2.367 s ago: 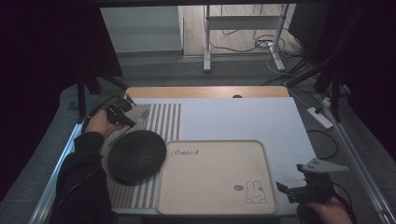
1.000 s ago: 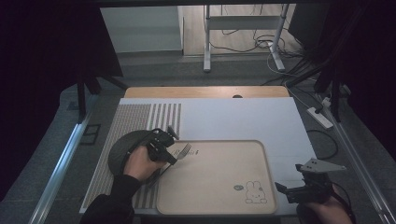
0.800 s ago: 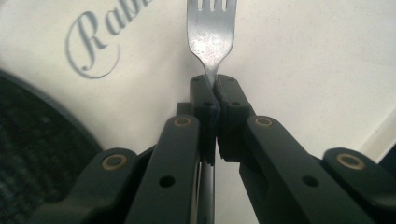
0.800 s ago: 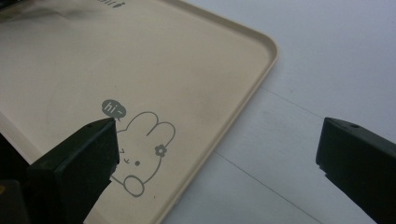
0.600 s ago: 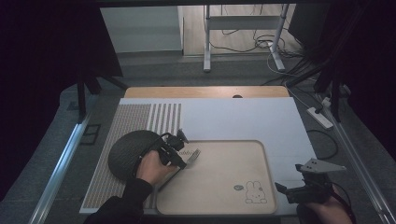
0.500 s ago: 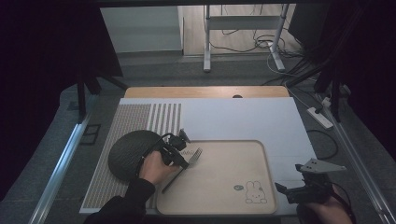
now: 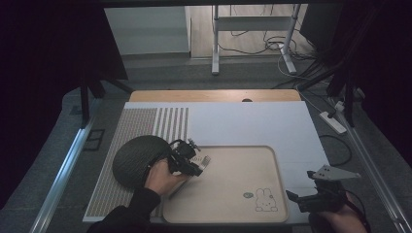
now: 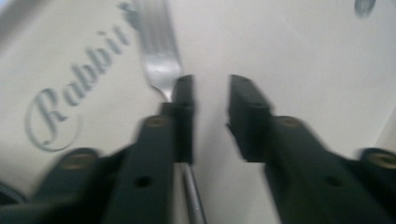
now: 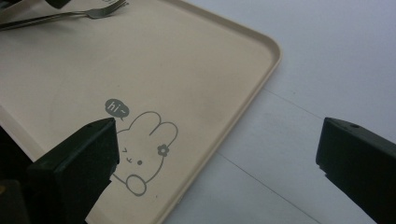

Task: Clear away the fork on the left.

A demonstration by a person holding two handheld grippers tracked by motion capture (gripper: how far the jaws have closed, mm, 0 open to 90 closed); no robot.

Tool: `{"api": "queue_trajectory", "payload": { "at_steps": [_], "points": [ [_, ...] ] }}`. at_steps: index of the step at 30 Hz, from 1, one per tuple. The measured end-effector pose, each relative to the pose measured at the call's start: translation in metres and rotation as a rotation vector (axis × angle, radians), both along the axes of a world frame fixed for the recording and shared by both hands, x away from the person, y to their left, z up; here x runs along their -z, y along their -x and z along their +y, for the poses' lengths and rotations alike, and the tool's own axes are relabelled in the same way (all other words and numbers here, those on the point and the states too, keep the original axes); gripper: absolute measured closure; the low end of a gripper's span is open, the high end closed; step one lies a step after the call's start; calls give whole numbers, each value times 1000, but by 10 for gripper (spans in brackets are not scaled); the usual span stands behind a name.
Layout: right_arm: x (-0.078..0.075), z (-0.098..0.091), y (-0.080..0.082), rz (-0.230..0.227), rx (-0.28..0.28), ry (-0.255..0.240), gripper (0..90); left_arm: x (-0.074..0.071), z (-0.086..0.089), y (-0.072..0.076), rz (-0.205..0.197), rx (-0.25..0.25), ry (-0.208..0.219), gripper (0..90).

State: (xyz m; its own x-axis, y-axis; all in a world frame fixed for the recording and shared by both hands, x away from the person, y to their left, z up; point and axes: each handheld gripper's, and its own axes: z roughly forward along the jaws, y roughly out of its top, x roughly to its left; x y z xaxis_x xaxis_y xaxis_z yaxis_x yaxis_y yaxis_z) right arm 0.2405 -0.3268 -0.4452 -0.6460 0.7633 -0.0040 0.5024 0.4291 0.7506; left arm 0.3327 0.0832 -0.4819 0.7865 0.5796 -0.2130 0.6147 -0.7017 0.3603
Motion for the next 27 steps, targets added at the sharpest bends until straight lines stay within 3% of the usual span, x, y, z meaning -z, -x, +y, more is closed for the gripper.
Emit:
{"api": "queue_trajectory", "payload": {
  "at_steps": [3, 6, 8, 10, 12, 20, 27],
  "points": [
    [0, 0, 0, 1, -3, -2, 0, 9, -4, 2, 27, 17, 6, 888],
    [0, 0, 0, -1, -7, -1, 0, 20, -6, 1, 32, 10, -54, 890],
    [0, 0, 0, -1, -8, -2, 0, 22, -2, -1, 30, -25, -33, 891],
    [0, 0, 1, -1, -9, -3, 0, 22, 3, -3, 19, -56, -39, 891],
    [0, 0, 1, -2, -10, -3, 0, 23, 8, -5, 32, -84, -26, 890],
    [0, 0, 1, -3, -15, -5, 0, 22, 31, -9, 28, -164, -63, 890],
    [0, 0, 1, -3, -17, -5, 0, 22, 44, -9, 29, -190, -83, 890]
  ]
}}
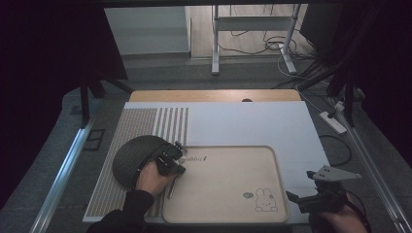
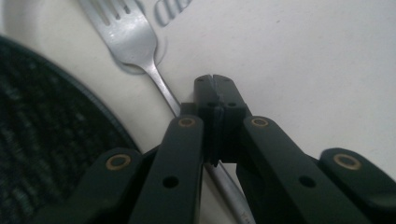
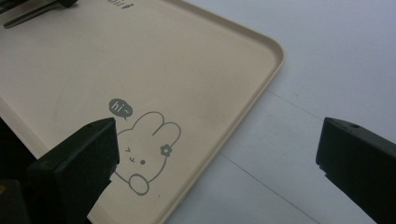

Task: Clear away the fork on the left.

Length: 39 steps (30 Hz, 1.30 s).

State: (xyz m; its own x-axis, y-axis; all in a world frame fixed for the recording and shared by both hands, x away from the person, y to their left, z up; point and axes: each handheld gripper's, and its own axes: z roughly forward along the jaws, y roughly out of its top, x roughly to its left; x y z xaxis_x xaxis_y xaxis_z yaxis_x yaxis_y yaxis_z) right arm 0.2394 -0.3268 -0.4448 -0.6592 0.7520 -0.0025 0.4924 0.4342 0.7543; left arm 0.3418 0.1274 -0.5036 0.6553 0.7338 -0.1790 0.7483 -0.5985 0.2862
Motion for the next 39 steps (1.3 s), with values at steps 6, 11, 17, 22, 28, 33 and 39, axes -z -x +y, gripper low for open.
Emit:
{"api": "queue_trajectory", "payload": {
  "at_steps": [6, 11, 17, 22, 28, 33, 39],
  "points": [
    [0, 0, 0, 0, -1, 1, 0, 0, 4, 0, 3, -1, 6, 889],
    [0, 0, 0, 0, -2, 1, 0, -1, 6, 1, -6, -5, 22, 868],
    [0, 0, 0, 1, -3, 1, 0, -6, 9, 3, -25, -1, 63, 805],
    [0, 0, 0, 2, -3, 0, 0, -12, 11, 6, -58, 12, 92, 716],
    [0, 0, 0, 4, -2, -2, 0, -19, 15, 9, -104, 16, 121, 553],
    [0, 0, 0, 6, -2, -1, 0, -24, 17, 11, -141, 24, 166, 421],
    [0, 0, 0, 6, -1, -1, 0, -28, 22, 11, -185, -3, 226, 250]
  ]
}}
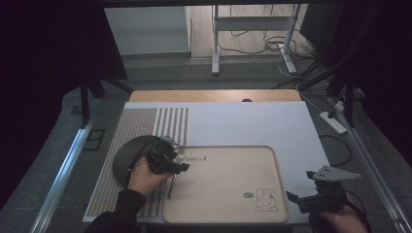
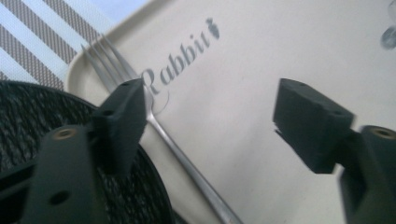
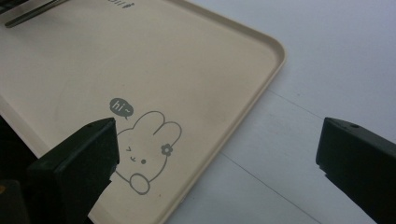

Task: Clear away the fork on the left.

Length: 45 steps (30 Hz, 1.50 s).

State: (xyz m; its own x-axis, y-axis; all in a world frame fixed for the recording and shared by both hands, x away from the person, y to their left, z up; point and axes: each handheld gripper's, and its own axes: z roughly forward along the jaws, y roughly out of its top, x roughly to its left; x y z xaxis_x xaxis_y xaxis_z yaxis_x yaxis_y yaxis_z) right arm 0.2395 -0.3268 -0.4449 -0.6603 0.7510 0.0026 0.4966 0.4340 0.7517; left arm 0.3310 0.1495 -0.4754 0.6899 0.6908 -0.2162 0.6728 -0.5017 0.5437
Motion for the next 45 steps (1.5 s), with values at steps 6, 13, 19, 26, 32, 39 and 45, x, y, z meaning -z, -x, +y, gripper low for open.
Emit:
{"api": "queue_trajectory", "payload": {
  "at_steps": [6, 13, 19, 26, 32, 39, 45],
  "points": [
    [0, 0, 0, 0, 0, 0, 0, 6, 9, -6, 26, -14, 107, 137],
    [0, 0, 0, 1, 0, -2, 0, 8, 11, -3, -40, -17, 130, 47],
    [0, 0, 0, 0, 0, 0, 0, 5, 14, 1, -83, -5, 162, 0],
    [0, -1, 0, 0, 1, -4, 0, -3, 30, 10, -132, -21, 164, 0],
    [0, -1, 0, 1, 2, -4, 0, -7, 44, 20, -170, -37, 185, 0],
    [0, 0, 0, 1, 3, -3, 0, -8, 52, 33, -183, -52, 162, 0],
    [0, 0, 0, 1, 4, -3, 0, -10, 59, 42, -187, -70, 176, 0]
  ]
}}
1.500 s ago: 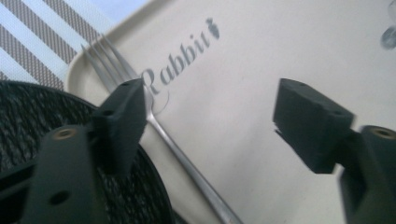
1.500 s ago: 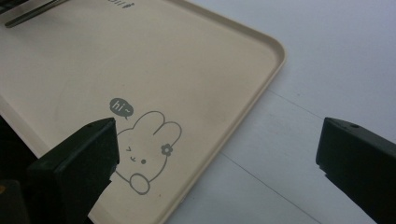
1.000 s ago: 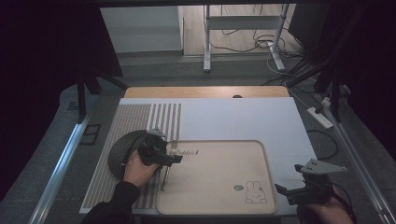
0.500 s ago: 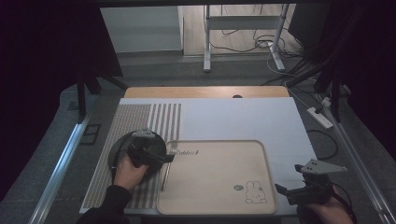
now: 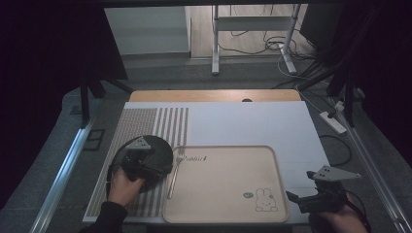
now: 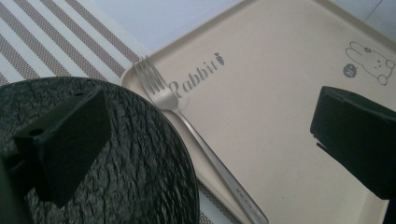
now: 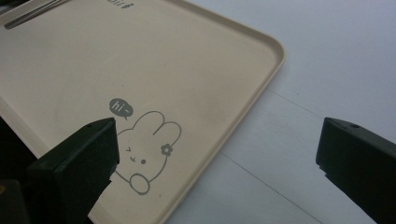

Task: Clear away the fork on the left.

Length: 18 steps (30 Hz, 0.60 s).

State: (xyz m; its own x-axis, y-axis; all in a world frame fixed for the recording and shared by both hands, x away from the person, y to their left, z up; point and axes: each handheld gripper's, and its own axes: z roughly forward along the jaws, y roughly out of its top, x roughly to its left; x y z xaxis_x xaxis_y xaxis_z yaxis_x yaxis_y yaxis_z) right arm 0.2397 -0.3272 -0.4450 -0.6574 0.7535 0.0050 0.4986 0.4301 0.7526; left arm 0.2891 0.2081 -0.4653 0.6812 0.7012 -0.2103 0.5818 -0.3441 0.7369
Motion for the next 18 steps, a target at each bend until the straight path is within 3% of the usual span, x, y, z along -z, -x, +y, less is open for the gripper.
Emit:
{"api": "queue_trajectory", "payload": {
  "at_steps": [18],
  "points": [
    [0, 0, -1, 2, 18, 1, 0, -3, 20, 29, -37, -60, 22, 0]
  ]
}}
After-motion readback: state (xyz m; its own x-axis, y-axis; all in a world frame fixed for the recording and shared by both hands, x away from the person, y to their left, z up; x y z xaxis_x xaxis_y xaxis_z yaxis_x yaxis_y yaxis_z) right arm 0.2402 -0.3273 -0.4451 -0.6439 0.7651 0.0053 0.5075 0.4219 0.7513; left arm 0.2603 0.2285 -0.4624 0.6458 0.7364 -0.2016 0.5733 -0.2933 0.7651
